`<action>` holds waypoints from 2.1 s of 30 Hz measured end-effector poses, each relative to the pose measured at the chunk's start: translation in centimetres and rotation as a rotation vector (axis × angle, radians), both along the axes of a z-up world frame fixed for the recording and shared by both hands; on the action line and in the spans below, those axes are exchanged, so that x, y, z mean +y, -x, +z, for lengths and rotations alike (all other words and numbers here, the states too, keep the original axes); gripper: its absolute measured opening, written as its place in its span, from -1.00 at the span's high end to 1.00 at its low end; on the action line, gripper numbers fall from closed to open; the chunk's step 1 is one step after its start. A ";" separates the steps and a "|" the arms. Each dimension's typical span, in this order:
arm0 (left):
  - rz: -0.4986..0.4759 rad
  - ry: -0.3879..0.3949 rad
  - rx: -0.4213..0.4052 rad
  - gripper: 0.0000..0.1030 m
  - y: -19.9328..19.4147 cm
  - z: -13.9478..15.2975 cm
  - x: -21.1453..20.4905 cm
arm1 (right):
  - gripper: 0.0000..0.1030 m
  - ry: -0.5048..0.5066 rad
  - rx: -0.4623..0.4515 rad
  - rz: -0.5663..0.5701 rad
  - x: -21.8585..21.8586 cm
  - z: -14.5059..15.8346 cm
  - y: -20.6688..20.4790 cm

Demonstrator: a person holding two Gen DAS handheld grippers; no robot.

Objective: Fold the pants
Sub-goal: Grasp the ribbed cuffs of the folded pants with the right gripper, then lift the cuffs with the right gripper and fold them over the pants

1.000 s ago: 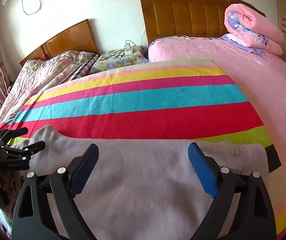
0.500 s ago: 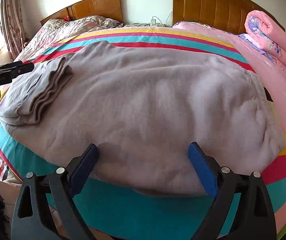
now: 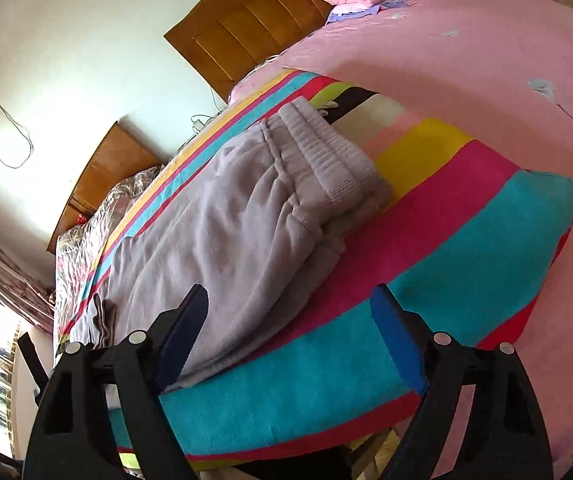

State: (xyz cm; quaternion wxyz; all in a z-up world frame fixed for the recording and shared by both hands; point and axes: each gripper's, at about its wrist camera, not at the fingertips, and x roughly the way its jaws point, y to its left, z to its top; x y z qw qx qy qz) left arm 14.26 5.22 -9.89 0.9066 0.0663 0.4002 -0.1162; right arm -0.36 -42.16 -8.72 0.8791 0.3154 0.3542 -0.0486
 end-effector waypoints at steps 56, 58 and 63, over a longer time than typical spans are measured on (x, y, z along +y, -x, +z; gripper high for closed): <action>0.291 0.342 0.035 -0.97 6.2 6.0 18.9 | 0.45 1.010 -0.285 1.273 45.5 0.0 -2.0; 0.262 0.396 0.067 -0.97 6.5 5.1 19.0 | 0.32 0.931 -0.282 1.320 44.8 1.1 -1.8; 0.248 0.413 0.075 -0.97 6.8 4.3 17.9 | 0.26 0.664 -0.275 1.324 43.6 3.8 -3.0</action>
